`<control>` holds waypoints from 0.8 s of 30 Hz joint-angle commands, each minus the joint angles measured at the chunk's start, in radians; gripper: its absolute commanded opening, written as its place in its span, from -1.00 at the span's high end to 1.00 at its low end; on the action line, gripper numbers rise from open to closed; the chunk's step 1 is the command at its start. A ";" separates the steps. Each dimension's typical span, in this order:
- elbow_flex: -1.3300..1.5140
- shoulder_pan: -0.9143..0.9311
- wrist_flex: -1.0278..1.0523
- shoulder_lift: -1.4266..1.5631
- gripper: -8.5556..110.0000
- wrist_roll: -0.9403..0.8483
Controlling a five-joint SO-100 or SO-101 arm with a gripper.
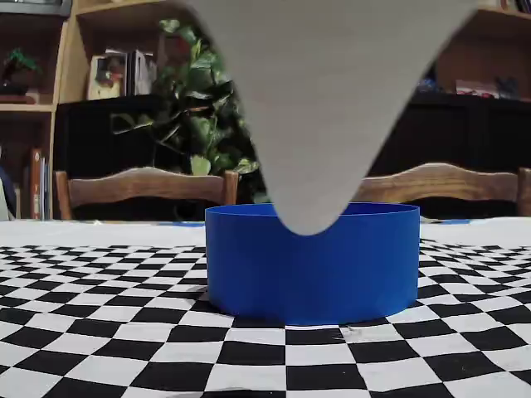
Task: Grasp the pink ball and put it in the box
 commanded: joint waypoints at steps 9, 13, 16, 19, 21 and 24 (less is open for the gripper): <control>0.008 0.002 -0.155 0.018 0.85 -0.006; 0.008 0.002 -0.268 0.017 0.84 -0.008; 0.008 0.002 -0.359 0.008 0.84 -0.008; 0.008 0.003 -0.465 -0.008 0.85 -0.006; 0.008 0.003 -0.534 -0.023 0.85 -0.003; 0.008 0.003 -0.617 -0.048 0.85 -0.005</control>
